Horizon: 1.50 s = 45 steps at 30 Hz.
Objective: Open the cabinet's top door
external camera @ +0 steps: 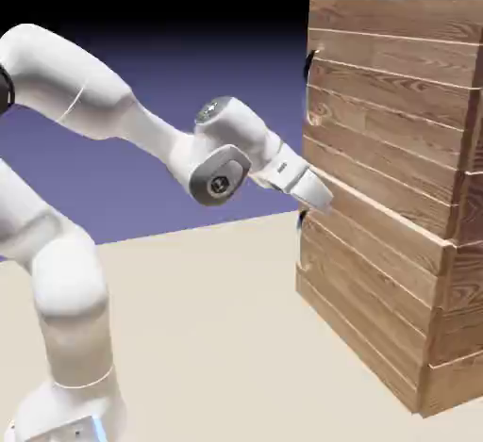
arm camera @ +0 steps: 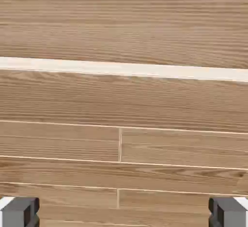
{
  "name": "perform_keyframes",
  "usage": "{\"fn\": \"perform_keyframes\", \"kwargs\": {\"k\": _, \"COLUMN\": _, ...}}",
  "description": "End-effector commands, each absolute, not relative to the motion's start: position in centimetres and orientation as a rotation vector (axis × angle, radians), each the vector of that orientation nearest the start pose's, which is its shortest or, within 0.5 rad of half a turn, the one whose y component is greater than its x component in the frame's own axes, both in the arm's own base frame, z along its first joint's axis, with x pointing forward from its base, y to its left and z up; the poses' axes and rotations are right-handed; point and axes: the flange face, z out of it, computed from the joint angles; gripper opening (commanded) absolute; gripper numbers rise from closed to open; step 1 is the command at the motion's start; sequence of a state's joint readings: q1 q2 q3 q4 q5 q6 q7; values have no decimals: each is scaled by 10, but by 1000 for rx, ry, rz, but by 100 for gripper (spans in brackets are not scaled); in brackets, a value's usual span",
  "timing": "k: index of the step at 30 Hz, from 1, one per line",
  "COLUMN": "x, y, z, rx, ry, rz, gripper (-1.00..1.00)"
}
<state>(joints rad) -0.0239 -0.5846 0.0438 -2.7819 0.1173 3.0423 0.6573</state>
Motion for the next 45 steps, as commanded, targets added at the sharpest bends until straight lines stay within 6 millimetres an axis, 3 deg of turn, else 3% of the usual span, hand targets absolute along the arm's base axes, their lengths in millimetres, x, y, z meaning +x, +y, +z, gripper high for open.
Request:
{"fn": "perform_keyframes", "kwargs": {"k": 1, "x": 393, "y": -2, "z": 485, "rx": -2421, "ry": 954, "rz": -1113, "gripper": 0}}
{"fn": "perform_keyframes", "kwargs": {"k": 13, "x": 389, "y": -13, "z": 562, "rx": -2218, "ry": 949, "rz": -1336, "gripper": 0}}
{"fn": "perform_keyframes", "kwargs": {"k": 24, "x": 377, "y": -2, "z": 610, "rx": -2048, "ry": 919, "rz": -1516, "gripper": 0}}
{"fn": "perform_keyframes", "kwargs": {"k": 34, "x": 368, "y": 26, "z": 631, "rx": -1919, "ry": 881, "rz": -1646, "gripper": 0}}
{"fn": "perform_keyframes", "kwargs": {"k": 45, "x": 368, "y": 76, "z": 630, "rx": -1816, "ry": 835, "rz": -1744, "gripper": 0}}
